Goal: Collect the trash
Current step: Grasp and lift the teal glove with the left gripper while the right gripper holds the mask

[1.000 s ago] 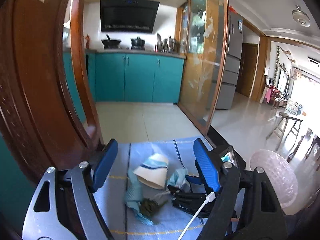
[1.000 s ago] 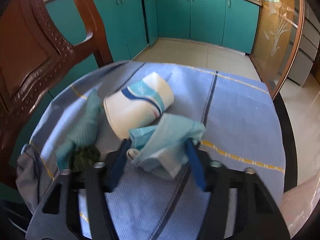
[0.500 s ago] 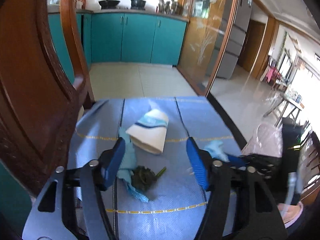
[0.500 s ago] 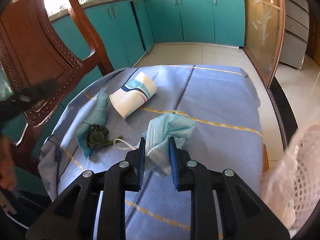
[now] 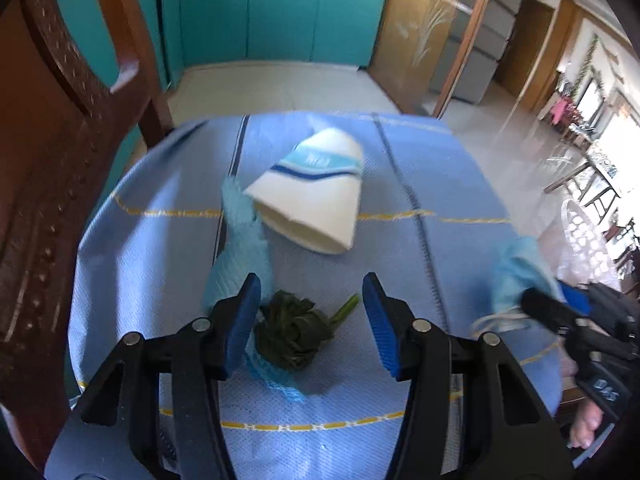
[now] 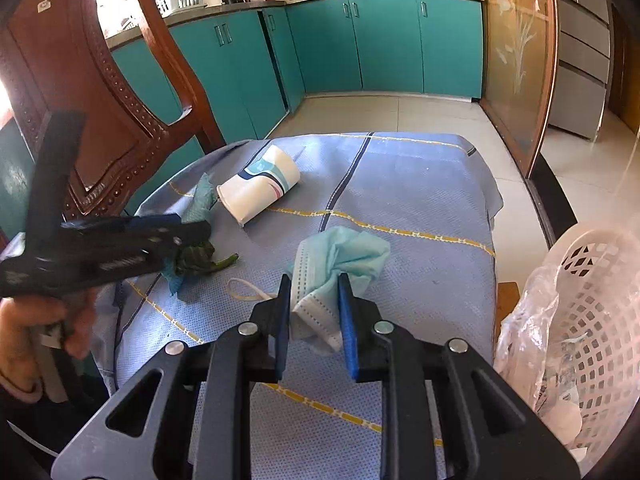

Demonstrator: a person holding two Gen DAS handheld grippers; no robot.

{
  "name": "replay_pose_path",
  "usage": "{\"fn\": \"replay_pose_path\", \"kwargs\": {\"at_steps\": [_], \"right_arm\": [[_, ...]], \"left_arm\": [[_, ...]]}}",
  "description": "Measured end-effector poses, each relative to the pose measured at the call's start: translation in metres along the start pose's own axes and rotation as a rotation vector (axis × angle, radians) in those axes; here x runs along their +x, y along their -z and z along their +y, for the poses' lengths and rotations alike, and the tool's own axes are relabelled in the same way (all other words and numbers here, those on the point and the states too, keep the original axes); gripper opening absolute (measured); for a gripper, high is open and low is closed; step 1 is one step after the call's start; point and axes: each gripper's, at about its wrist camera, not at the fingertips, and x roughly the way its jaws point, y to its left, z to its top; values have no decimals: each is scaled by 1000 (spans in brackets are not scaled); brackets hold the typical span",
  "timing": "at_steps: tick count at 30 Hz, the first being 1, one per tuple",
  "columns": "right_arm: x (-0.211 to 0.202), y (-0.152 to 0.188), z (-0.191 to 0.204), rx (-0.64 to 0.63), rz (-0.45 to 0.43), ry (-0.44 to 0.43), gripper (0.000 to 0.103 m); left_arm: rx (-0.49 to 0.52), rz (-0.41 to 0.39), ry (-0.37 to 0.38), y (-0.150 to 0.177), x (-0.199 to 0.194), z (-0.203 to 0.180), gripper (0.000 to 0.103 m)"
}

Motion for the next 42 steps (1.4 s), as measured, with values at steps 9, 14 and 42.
{"fn": "replay_pose_path", "kwargs": {"at_steps": [9, 14, 42], "right_arm": [[4, 1, -2, 4, 13, -16, 23], [2, 2, 2, -13, 8, -16, 23], [19, 7, 23, -85, 43, 24, 23]], "left_arm": [[-62, 77, 138, 11, 4, 10, 18], [-53, 51, 365, 15, -21, 9, 17], [11, -4, -157, 3, 4, 27, 25]]}}
